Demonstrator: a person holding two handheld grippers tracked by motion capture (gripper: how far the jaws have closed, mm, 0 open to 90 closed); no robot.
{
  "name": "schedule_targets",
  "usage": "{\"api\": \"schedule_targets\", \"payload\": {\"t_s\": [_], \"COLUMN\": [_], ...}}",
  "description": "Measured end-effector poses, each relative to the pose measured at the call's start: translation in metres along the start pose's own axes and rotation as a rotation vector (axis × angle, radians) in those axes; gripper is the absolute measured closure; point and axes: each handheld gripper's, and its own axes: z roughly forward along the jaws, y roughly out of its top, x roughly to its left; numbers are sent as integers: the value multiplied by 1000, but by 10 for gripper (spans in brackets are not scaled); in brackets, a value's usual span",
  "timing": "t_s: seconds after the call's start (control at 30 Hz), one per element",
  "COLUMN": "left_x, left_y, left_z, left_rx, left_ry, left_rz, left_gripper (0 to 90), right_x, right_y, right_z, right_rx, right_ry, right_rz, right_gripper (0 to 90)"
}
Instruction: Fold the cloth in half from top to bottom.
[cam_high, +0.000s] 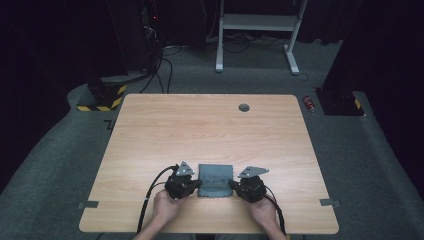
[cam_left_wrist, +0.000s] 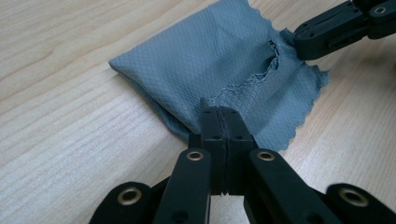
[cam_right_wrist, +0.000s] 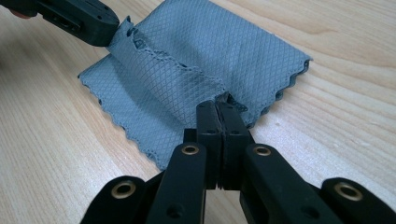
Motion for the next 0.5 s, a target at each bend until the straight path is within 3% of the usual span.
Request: {"api": "schedule_targets", "payload": {"t_s": [0.2,0.3,0.5], "left_x": [0,-1,0], "left_y": [-2,0,12], "left_z": [0,-8,-19], "left_rx": [19,-10,-68], "left_ry": [-1,-23,-24], "left_rz": [0,-22,-34], "left_gripper": [861,815,756], "right_x": [0,-2,-4], "right_y": [-2,-1,11], "right_z": [0,-8,-19], "right_rx": [8,-25,-81], "right_ry": [2,3,-5], "right_rz": [6,26,19], "right_gripper": [822,791,793]}}
